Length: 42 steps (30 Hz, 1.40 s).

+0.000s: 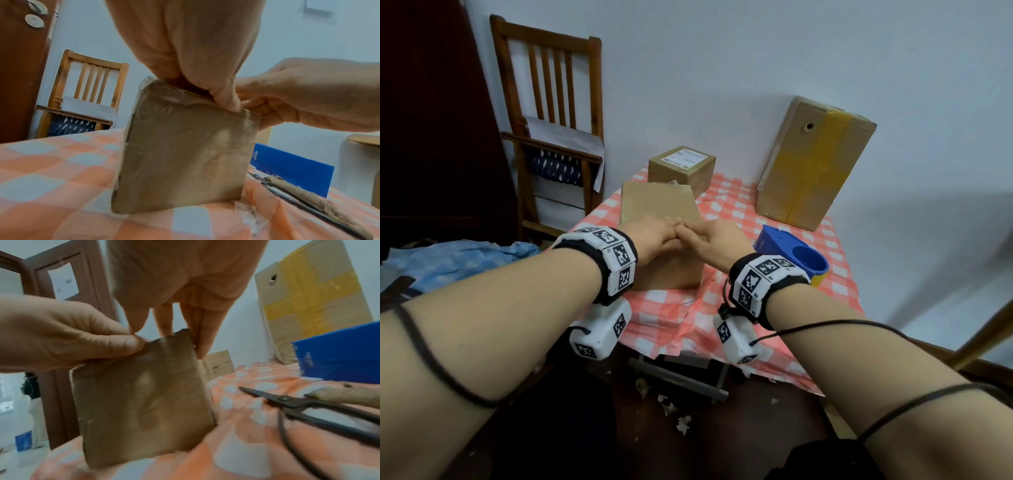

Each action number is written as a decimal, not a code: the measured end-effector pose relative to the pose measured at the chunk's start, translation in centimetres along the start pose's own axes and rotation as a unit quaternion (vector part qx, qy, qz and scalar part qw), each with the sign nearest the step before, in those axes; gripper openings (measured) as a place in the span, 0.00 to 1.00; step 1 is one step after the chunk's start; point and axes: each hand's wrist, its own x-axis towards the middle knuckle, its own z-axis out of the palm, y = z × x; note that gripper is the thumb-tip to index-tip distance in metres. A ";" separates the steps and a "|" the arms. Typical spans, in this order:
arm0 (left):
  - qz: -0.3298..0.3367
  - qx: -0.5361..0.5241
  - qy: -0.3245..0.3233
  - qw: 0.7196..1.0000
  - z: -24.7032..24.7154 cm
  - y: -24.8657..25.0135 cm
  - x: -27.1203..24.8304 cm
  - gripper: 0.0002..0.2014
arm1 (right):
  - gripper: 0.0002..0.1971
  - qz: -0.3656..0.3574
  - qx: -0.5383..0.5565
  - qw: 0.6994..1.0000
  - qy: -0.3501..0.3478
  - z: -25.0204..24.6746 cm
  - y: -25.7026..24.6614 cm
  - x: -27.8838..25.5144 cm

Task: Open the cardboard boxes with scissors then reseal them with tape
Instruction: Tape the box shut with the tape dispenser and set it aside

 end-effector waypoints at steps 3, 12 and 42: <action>0.003 0.006 0.007 1.000 -0.2 -0.1 -0.3 0.23 | 0.19 -0.035 0.067 0.997 -0.030 0.2 1.7 -0.3; -0.006 -0.086 0.004 0.996 -0.6 -1.1 -0.8 0.23 | 0.17 0.055 0.270 0.960 -0.049 -0.9 2.4 -0.5; -0.021 -0.020 0.031 0.999 0.3 -0.2 -0.1 0.28 | 0.18 0.216 0.059 0.973 0.061 1.0 0.0 2.6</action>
